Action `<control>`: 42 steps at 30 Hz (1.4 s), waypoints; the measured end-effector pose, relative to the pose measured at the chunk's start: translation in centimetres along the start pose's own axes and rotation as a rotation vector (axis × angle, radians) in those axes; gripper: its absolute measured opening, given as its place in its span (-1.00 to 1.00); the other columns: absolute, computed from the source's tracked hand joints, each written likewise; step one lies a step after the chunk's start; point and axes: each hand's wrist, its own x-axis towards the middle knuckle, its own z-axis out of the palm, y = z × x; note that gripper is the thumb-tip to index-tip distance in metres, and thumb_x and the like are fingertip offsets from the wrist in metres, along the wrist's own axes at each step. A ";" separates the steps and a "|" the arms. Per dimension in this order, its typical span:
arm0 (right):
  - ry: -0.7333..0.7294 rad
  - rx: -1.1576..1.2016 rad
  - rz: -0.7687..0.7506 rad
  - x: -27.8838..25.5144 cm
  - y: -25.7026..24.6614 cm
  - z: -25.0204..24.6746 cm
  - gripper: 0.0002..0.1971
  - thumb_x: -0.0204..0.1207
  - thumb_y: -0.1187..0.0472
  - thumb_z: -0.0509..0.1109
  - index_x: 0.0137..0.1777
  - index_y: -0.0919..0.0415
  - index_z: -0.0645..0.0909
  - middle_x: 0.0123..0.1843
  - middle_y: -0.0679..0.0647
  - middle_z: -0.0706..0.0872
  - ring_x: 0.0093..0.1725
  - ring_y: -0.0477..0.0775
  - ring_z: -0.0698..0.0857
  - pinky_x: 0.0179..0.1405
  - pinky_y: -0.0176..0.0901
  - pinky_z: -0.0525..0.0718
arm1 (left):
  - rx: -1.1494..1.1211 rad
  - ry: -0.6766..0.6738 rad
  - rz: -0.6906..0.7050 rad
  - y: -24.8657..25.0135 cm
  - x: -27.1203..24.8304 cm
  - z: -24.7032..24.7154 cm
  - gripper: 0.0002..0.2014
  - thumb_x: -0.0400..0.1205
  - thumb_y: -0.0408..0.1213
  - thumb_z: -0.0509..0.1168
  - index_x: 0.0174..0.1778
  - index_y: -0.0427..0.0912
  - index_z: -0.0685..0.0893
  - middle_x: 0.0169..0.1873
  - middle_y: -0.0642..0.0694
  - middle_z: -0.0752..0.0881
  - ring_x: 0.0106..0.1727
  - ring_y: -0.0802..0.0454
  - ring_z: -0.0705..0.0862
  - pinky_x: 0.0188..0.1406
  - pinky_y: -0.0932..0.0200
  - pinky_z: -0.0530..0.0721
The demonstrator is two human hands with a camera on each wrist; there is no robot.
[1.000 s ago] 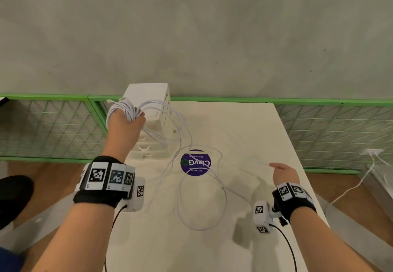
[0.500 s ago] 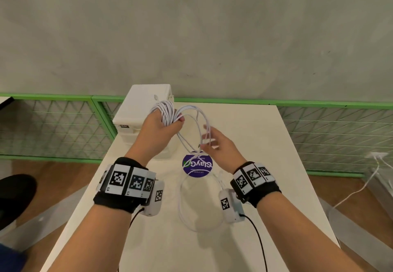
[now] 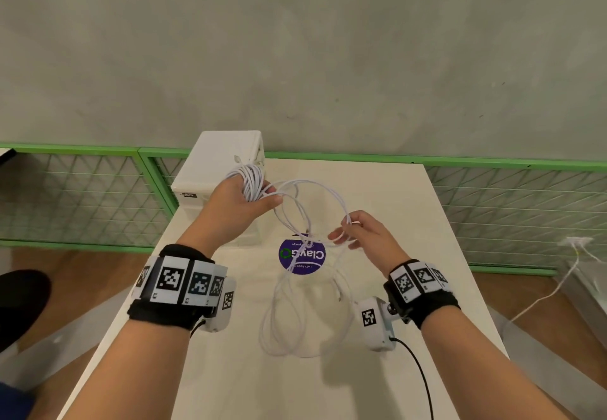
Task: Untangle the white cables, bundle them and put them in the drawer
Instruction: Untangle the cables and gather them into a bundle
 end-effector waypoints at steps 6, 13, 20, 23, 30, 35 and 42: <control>0.526 0.022 0.154 1.3 2.9 -3.2 -0.81 0.64 0.19 0.20 0.11 0.28 0.54 -0.31 0.12 0.59 -0.43 0.05 0.52 -0.52 -0.20 0.53 | -0.002 0.094 -0.038 -0.3 0.1 -0.7 -0.79 0.55 -0.12 0.45 -0.17 -0.21 0.68 -0.45 -0.02 0.59 -0.46 0.13 0.50 -0.48 0.26 0.44; 0.531 -0.081 0.160 0.4 2.8 -5.4 -0.43 0.49 0.41 0.32 0.51 0.16 0.34 0.30 0.20 0.51 0.27 0.12 0.52 0.19 -0.14 0.42 | -0.022 0.190 -0.083 -0.7 0.3 -1.2 -0.66 0.55 -0.09 0.43 -0.31 -0.30 0.58 -0.46 -0.08 0.56 -0.45 0.00 0.48 -0.47 0.17 0.45; 0.004 -0.119 -0.358 -0.6 -4.5 1.2 -0.25 0.43 0.31 0.40 0.56 -0.13 0.18 0.52 -0.18 0.35 0.50 -0.26 0.32 0.48 -0.38 0.26 | -0.022 0.002 0.046 1.7 -0.4 3.1 -0.65 0.55 -0.12 0.44 -0.16 -0.41 0.64 -0.37 -0.19 0.65 -0.43 0.10 0.52 -0.50 0.39 0.41; -0.166 -0.239 -0.350 -0.6 -4.9 3.3 -0.45 0.54 0.34 0.33 0.46 -0.09 0.34 0.14 -0.18 0.63 0.13 -0.26 0.63 0.21 -0.38 0.54 | -0.050 0.014 0.116 2.7 -0.5 3.3 -0.76 0.55 -0.18 0.45 -0.17 -0.33 0.69 -0.42 -0.05 0.66 -0.47 0.30 0.55 -0.50 0.48 0.43; 0.081 -0.013 -0.443 -0.3 -7.5 2.1 -0.66 0.58 0.49 0.17 0.03 0.08 0.67 -0.38 0.00 0.51 -0.38 -0.13 0.47 -0.27 -0.42 0.48 | 0.196 -0.211 -0.065 0.4 -0.9 2.7 -0.59 0.50 0.03 0.46 -0.15 -0.32 0.64 -0.38 -0.12 0.61 -0.39 0.01 0.52 -0.42 0.19 0.42; 0.071 -0.125 -0.441 0.9 -6.9 2.3 -0.54 0.52 0.48 0.12 0.11 -0.06 0.67 -0.23 0.06 0.63 -0.28 -0.06 0.55 -0.17 -0.16 0.58 | -0.142 -0.509 -0.054 1.3 -1.9 3.2 -0.70 0.62 -0.11 0.35 -0.38 -0.20 0.65 -0.72 -0.05 0.53 -0.61 -0.07 0.44 -0.45 0.14 0.51; -0.115 -0.412 -0.285 1.1 -3.1 4.3 -0.82 0.59 0.40 0.17 0.06 0.35 0.59 -0.12 0.24 0.73 -0.11 0.19 0.68 -0.01 -0.01 0.64 | -0.864 -0.547 0.041 2.9 -1.1 2.8 -0.68 0.61 -0.19 0.17 -0.37 -0.23 0.68 -0.85 0.01 0.34 -0.81 0.13 0.25 -0.69 0.34 0.35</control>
